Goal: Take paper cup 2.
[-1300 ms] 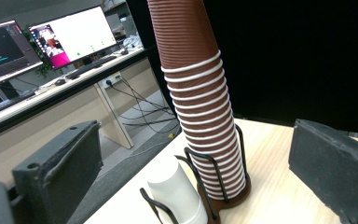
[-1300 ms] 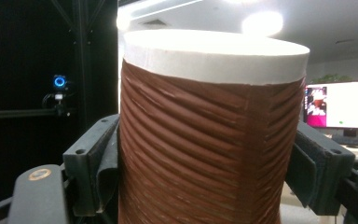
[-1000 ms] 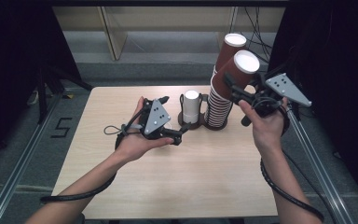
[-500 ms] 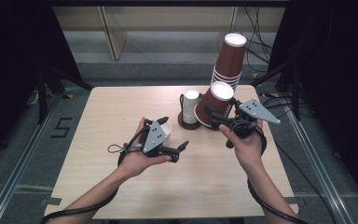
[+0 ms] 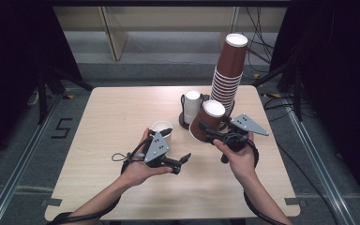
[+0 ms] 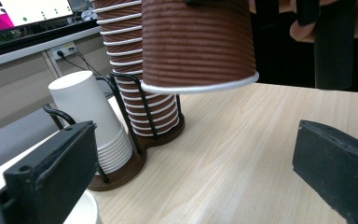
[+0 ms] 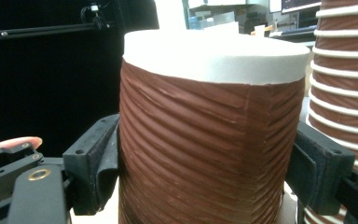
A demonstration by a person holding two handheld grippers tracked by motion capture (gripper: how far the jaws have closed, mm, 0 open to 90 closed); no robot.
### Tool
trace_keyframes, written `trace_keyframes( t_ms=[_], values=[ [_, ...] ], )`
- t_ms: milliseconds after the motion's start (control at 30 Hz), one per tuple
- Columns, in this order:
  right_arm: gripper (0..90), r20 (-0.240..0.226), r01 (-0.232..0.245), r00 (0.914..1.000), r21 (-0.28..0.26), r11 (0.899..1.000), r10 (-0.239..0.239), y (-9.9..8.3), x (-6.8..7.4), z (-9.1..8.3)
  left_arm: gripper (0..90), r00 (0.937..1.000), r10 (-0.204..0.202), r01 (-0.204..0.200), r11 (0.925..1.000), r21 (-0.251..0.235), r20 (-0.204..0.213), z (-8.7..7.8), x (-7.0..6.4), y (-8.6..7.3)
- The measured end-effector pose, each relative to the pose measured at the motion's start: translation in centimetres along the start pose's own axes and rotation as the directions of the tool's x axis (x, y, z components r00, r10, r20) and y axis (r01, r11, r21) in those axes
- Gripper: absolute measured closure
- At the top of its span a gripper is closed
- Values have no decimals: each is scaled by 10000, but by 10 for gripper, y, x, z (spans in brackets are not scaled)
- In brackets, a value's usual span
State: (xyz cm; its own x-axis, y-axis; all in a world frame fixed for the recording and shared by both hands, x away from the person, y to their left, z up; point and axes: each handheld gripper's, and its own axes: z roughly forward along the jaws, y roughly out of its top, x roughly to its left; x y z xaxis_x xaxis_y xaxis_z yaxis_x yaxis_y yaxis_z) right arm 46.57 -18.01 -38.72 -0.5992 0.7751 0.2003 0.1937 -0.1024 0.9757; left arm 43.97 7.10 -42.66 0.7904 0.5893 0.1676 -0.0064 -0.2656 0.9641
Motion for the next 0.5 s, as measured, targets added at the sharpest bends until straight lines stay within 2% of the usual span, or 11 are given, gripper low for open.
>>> trace_keyframes(
  t_ms=[167,267,500],
  values=[
    [208,97,-157,9998,232,9996,155,-12,1,-3,0,9998,95,-95,9999,-38,162,1,-4,-2],
    [207,89,-336,9994,313,9989,333,-20,0,-3,0,9994,27,-26,10000,-23,338,0,-7,-5],
    [207,125,-480,9988,405,9980,475,-26,-1,-4,0,9988,-156,151,9998,100,459,1,-9,-9]
  ],
)
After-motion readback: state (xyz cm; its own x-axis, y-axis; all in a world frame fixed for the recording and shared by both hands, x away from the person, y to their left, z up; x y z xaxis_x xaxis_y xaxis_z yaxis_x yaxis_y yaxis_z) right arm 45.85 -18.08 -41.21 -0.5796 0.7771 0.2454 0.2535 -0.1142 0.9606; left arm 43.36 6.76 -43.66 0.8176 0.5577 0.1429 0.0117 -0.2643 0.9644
